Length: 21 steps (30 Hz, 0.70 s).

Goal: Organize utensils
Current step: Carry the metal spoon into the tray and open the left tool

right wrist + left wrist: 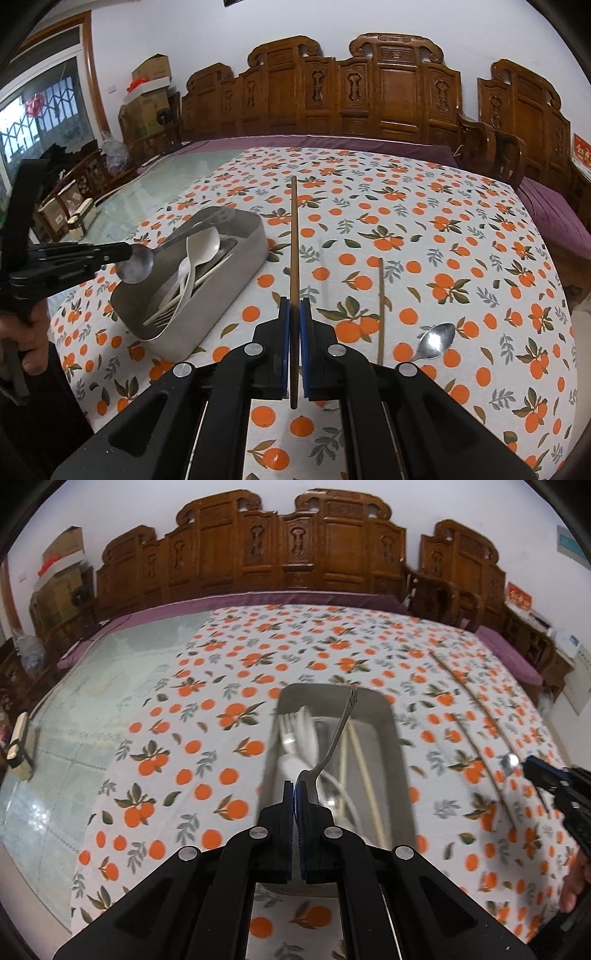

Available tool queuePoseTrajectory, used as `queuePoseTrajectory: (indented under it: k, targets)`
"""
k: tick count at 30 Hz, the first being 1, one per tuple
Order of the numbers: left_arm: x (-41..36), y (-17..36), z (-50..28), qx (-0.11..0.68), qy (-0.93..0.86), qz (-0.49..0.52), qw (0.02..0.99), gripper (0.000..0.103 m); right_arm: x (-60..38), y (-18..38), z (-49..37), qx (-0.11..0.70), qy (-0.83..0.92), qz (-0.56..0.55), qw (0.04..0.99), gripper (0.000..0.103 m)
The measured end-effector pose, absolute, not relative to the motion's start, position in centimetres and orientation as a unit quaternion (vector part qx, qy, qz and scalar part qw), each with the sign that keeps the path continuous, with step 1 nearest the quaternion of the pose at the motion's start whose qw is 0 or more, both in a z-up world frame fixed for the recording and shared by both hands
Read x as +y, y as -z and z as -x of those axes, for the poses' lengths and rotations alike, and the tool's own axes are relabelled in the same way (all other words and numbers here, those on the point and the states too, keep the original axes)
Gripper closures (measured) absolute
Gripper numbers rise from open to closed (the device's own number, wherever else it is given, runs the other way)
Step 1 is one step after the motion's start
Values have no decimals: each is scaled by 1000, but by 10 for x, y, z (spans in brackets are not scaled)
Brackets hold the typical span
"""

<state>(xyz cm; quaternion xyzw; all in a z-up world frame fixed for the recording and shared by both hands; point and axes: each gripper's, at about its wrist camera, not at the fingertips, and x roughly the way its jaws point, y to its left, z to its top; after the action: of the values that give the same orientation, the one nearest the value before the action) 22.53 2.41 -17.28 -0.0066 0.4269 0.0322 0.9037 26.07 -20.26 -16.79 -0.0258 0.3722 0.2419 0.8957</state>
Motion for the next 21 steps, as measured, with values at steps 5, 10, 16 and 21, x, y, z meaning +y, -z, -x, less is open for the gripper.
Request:
queuePoseTrajectory:
  k: [5,10,16,21]
  targets:
    - [25,188,-231,441,-47,-9,896,102,-199,170,-260,374,-246,31,894,97]
    - [19,197,-232,453,-44,-17,890,101,-199,170,-261,375,-245,30,893,97]
    - [14,200,-234,462,-33,-20,886,101,-198,171,-260,375,-247,31,893,97]
    - [14,197,-233,464,-15,-16,885,99,-193,174,-258,380,-253,36,889,97]
